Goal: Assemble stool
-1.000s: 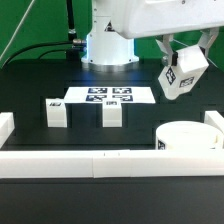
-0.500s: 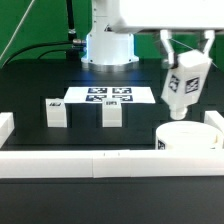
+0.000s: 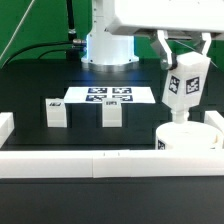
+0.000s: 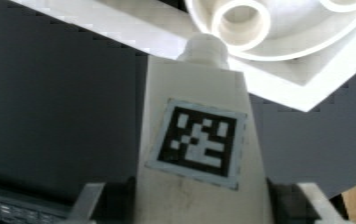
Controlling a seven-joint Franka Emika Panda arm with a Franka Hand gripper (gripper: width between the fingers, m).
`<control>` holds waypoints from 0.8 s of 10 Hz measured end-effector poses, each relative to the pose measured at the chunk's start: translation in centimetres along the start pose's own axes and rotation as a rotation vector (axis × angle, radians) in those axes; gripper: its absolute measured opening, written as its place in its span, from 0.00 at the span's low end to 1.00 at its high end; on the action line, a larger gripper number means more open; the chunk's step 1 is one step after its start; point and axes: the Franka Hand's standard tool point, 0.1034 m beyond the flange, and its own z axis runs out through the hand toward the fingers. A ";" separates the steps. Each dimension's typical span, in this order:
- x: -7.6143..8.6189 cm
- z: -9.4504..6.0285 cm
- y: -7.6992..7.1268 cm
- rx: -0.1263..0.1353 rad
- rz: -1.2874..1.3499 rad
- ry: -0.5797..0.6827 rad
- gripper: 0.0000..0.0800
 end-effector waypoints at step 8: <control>-0.9 1.6 -0.4 -0.032 -0.151 -0.026 0.41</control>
Offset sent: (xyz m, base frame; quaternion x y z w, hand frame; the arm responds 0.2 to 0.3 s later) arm 0.0082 -0.0259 -0.0009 -0.0784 0.0092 -0.1659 0.9830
